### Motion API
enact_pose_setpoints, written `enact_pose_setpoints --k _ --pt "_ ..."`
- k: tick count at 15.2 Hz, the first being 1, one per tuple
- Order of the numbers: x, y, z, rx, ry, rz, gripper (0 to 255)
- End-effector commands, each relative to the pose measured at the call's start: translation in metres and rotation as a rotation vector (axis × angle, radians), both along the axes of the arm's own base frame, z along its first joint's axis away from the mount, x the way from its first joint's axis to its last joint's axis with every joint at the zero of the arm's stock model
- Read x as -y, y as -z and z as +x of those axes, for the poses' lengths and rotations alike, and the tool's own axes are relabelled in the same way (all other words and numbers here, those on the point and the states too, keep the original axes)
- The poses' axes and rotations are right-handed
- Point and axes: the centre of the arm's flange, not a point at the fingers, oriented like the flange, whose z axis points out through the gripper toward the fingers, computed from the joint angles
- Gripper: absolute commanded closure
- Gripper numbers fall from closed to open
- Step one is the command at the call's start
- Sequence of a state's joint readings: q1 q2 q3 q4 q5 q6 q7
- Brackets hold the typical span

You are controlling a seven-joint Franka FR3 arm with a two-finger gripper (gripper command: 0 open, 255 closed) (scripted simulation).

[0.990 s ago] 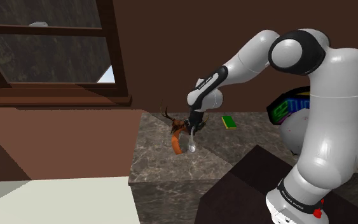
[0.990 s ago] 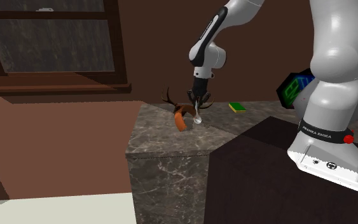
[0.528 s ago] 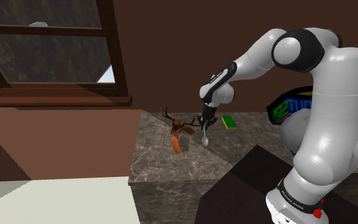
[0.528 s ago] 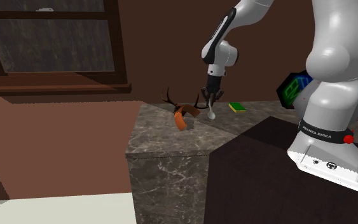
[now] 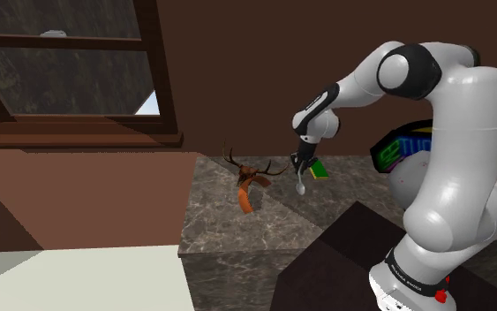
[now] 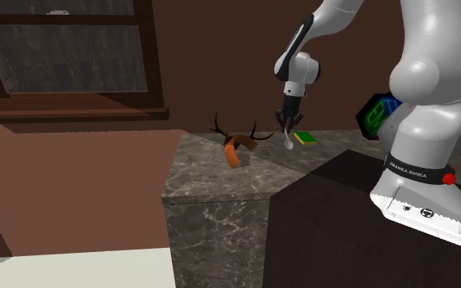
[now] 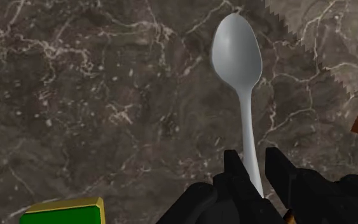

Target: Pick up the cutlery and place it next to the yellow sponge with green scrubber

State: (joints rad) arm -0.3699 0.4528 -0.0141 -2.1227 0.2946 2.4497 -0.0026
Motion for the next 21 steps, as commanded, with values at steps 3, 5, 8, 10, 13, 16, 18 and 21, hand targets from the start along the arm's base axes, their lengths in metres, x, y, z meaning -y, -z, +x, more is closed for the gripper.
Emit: enact_pose_setpoints --k 3,5,8,10,13,16,18,21 --pt "0.006 0.018 -0.003 0.0 -0.001 0.0 255" --pt "0.006 0.029 -0.003 0.0 -0.001 0.0 255" --pt "0.006 0.044 -0.003 0.0 -0.001 0.0 255" --pt "0.006 0.055 -0.003 0.0 -0.001 0.0 255" --pt "0.006 0.071 -0.003 0.0 -0.001 0.0 255" --pt "0.006 0.08 -0.003 0.0 -0.001 0.0 255" --pt "0.006 0.08 -0.003 0.0 -0.001 0.0 255" --pt "0.006 0.08 -0.003 0.0 -0.001 0.0 255"
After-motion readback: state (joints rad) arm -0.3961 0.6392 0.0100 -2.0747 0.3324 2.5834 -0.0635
